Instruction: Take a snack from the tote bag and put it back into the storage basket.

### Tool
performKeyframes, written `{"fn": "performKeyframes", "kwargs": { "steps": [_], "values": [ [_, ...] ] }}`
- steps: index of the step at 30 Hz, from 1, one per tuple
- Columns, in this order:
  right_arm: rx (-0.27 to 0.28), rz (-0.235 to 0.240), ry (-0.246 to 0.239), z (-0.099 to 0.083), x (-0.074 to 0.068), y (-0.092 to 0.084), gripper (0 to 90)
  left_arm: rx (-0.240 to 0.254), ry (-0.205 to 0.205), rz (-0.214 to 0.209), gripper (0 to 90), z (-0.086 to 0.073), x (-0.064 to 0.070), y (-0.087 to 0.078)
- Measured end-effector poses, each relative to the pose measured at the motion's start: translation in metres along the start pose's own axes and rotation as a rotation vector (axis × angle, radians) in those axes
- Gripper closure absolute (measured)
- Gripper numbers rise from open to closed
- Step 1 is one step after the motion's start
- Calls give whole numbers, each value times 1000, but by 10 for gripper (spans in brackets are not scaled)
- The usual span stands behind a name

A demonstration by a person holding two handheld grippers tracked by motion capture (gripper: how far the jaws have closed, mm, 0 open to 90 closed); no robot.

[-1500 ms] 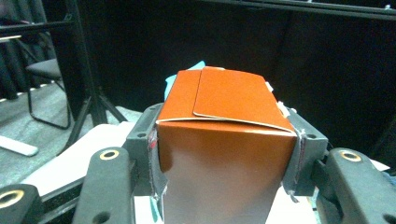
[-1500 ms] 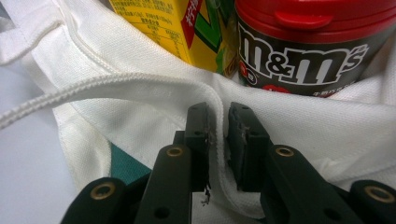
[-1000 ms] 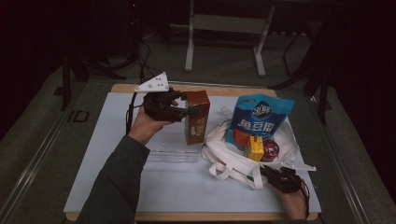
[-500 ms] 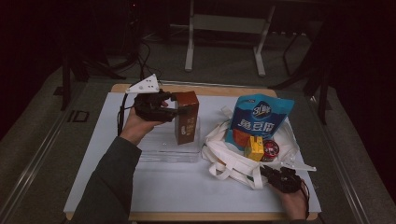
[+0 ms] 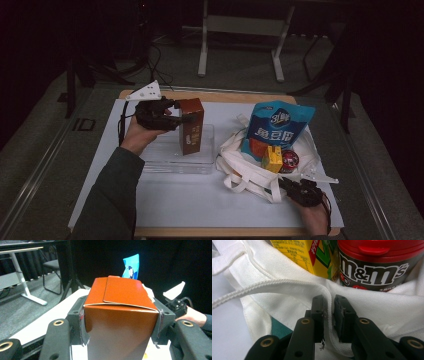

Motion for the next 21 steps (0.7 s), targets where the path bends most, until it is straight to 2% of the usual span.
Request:
{"fn": "performKeyframes", "kwargs": {
  "steps": [14, 21],
  "values": [
    [0, 1, 0, 0, 0, 0, 781, -78, 2, 43, 427, -11, -6, -17],
    [1, 1, 2, 0, 0, 0, 781, -117, -5, 43, 427, -21, -9, -24]
  ]
}}
Point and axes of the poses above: each handheld gripper's, and its own axes: y roughly forward along the jaws, z roughly out of its top, x roughly to its right, the point moved 1 cm from there along y, roughly forward along the jaws, and after that the axes turned 8 degrees about -z, right-handed, at the moved point
